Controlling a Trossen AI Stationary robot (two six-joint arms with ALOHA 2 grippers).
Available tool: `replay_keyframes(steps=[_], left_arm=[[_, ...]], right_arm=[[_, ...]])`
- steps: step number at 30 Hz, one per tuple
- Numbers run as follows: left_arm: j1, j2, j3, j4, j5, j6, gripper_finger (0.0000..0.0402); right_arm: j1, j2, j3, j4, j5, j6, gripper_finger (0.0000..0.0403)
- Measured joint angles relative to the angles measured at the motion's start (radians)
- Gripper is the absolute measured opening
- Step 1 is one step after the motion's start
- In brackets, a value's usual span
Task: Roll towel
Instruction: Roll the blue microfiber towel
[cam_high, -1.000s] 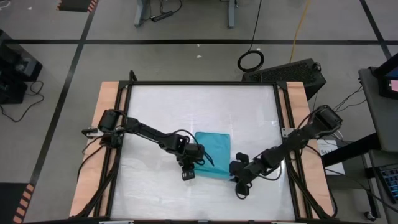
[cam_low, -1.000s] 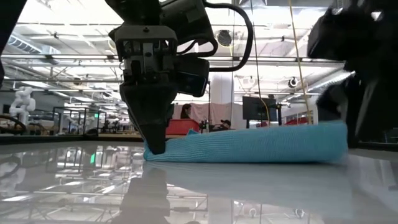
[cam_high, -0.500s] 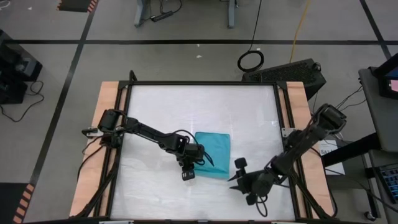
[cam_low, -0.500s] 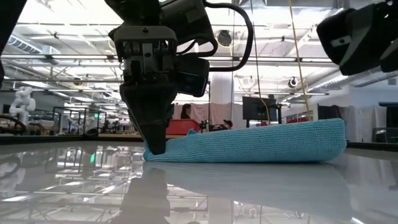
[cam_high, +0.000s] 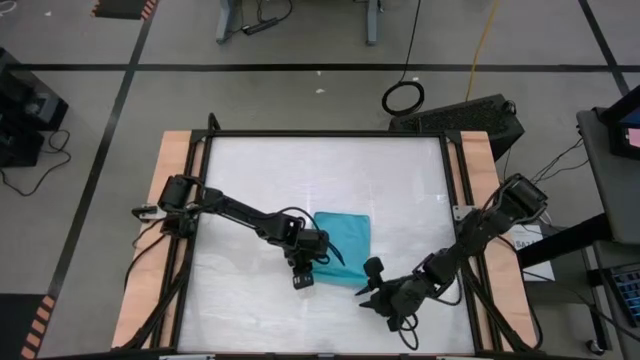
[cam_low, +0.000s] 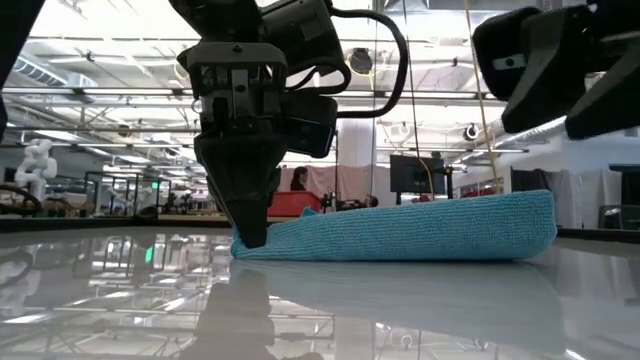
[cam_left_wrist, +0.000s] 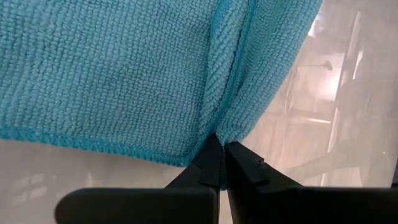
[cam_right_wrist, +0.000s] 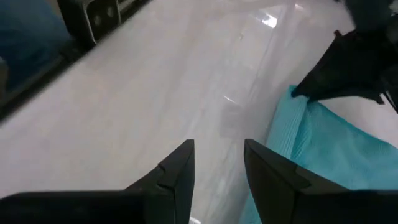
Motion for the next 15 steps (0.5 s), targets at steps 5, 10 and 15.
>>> replay_keyframes(steps=[5,10,15], left_arm=[[0.006,0.000,0.000,0.002,0.005,0.004,0.0012],[0.006,0.000,0.000,0.005,0.005,0.011,0.0012],[0.007,0.000,0.000,0.005,0.005,0.011,0.0012]], right_arm=[[-0.029,0.053,0.016,-0.037,-0.027,-0.005,0.0130],[-0.058,0.078,0.016,-0.046,-0.020,-0.005,0.0130],[-0.092,0.079,0.017,-0.087,-0.017,0.003,0.0130]])
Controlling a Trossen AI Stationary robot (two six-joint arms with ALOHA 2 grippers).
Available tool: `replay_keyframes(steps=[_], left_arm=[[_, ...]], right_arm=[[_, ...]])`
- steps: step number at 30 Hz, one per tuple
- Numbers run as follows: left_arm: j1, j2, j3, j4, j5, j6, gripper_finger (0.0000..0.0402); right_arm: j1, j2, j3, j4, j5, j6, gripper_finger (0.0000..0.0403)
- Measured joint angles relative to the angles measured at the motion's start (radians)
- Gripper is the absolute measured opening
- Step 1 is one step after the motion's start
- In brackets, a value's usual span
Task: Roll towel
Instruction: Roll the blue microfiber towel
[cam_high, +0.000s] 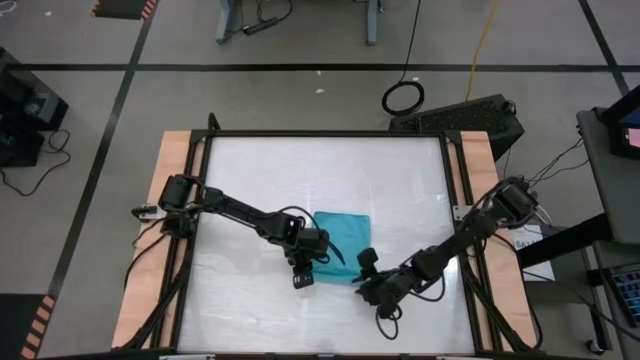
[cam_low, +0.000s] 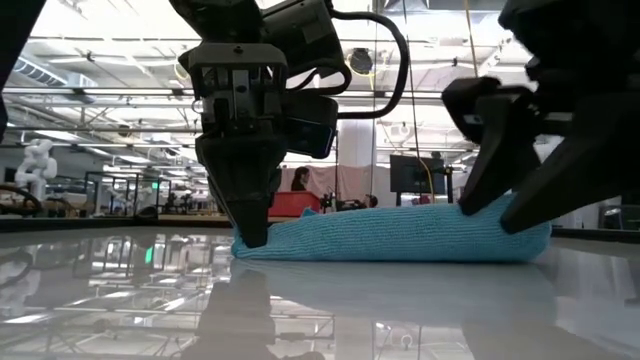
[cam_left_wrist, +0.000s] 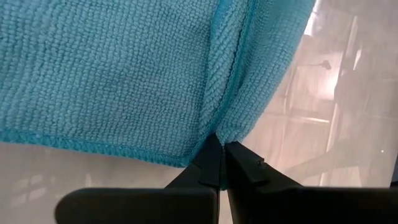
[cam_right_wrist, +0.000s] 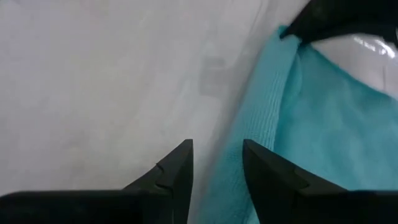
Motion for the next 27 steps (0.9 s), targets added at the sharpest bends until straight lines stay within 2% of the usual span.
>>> replay_keyframes(steps=[10,17,22,27], left_arm=[[0.002,0.000,0.000,0.005,-0.006,0.019,0.0012],[0.012,-0.006,0.002,0.003,-0.009,0.093,0.0012],[0.026,-0.034,0.002,-0.015,-0.022,0.143,0.0012],[0.031,-0.097,0.002,-0.048,-0.024,0.194,0.0012]], right_arm=[[-0.060,-0.002,0.002,-0.205,-0.002,0.162,0.0130],[-0.068,-0.004,-0.008,-0.203,-0.074,0.217,0.0130],[-0.068,-0.004,-0.010,-0.175,-0.088,0.220,0.0130],[-0.067,-0.003,-0.011,-0.175,-0.098,0.323,0.0123]])
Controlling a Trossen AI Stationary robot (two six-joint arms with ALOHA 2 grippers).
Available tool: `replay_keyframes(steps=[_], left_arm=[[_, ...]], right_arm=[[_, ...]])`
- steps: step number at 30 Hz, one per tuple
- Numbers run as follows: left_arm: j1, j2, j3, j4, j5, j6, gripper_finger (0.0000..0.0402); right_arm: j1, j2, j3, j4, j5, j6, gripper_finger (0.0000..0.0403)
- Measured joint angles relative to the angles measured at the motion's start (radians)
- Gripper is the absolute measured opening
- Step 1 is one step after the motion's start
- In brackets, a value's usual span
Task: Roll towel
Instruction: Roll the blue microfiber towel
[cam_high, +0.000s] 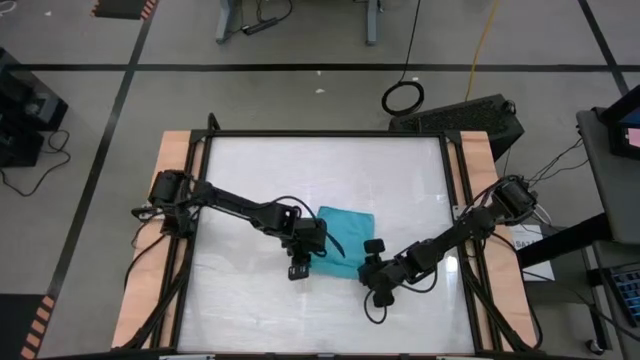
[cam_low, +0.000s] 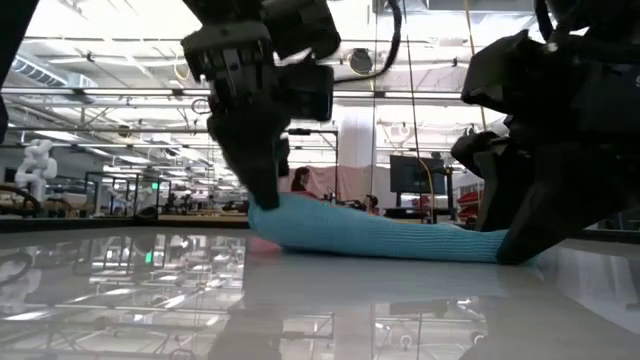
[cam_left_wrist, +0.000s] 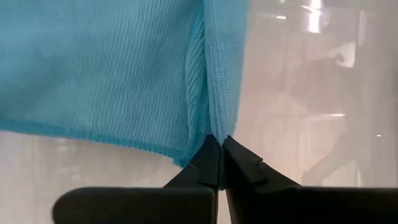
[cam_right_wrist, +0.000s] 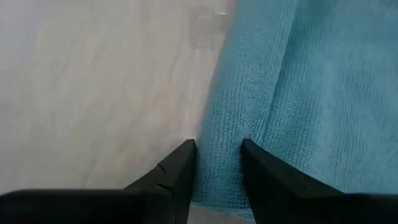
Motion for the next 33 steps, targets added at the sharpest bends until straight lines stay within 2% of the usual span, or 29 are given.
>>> replay_keyframes(steps=[3,7,9,11,21,23,27,30,33], left_arm=[[0.008,-0.033,0.000,0.001,0.001,0.028,0.0012],[0.015,-0.079,0.002,0.006,0.001,0.057,0.0016],[0.014,-0.094,0.002,-0.001,0.001,0.064,0.0027],[0.014,-0.106,0.002,-0.016,0.001,0.087,0.0045],[0.003,-0.105,0.001,-0.111,-0.041,0.266,0.0158],[-0.020,-0.105,0.001,-0.111,-0.073,0.334,0.0163],[-0.092,-0.105,0.001,-0.076,-0.255,0.530,0.0165],[-0.125,-0.105,0.001,-0.026,-0.266,0.622,0.0166],[-0.139,-0.105,0.002,-0.006,-0.273,0.636,0.0166]], right_arm=[[0.005,0.001,0.000,-0.001,-0.006,0.071,0.0101],[0.012,0.001,0.000,0.003,-0.009,0.156,0.0051],[0.012,0.001,0.001,0.002,-0.009,0.200,0.0021],[0.014,-0.002,0.000,-0.004,-0.032,0.234,0.0009],[0.029,-0.003,0.000,-0.001,-0.111,0.403,0.0005],[0.038,-0.003,0.000,-0.001,-0.113,0.422,0.0005],[0.046,-0.003,0.000,-0.002,-0.113,0.443,0.0005],[0.046,-0.002,-0.001,-0.002,-0.113,0.459,0.0005],[0.046,-0.002,-0.001,-0.002,-0.113,0.465,0.0005]])
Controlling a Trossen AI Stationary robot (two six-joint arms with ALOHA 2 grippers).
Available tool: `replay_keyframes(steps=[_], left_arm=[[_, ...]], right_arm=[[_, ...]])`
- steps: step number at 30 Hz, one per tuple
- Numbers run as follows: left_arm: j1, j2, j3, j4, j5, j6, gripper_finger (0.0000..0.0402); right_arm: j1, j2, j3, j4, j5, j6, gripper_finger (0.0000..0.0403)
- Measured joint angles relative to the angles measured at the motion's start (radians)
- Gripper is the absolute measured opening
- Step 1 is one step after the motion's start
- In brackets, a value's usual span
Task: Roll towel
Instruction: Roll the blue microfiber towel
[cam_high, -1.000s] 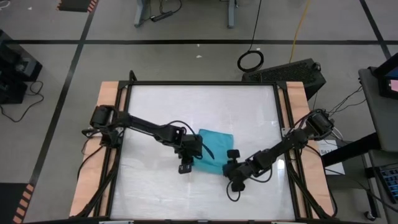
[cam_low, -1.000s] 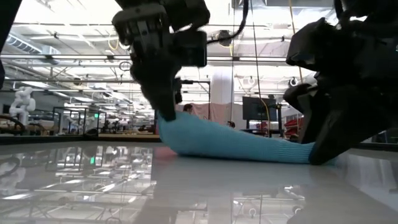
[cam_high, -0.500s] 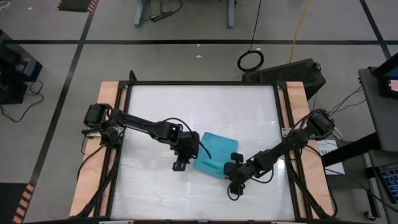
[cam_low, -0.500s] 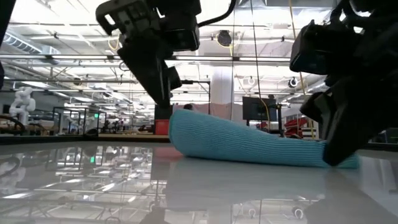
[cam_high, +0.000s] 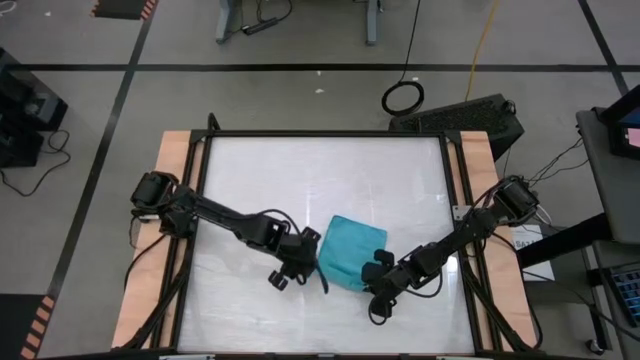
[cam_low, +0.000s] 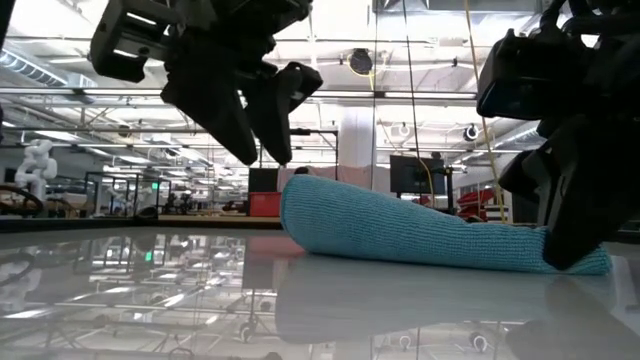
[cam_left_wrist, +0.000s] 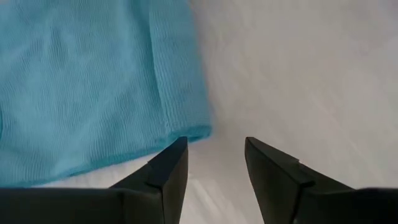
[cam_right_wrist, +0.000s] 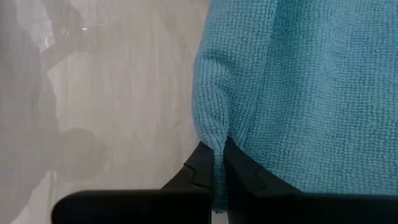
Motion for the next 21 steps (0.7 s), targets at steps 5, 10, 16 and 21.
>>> replay_keyframes(steps=[5,10,16,21], left_arm=[[-0.012,-0.019,0.000,0.017,-0.005,-0.011,0.0166],[-0.044,-0.016,0.001,0.070,0.010,0.030,0.0166],[-0.036,0.035,-0.021,0.186,-0.001,0.078,0.0166],[-0.011,0.069,-0.041,0.200,-0.020,0.080,0.0166]], right_arm=[[0.000,0.000,0.000,0.000,0.001,0.023,0.0005],[0.000,0.001,0.000,-0.001,0.000,0.025,0.0005],[0.000,0.001,0.000,0.000,0.000,0.025,0.0006],[0.000,0.001,0.000,0.002,0.000,0.046,0.0006]])
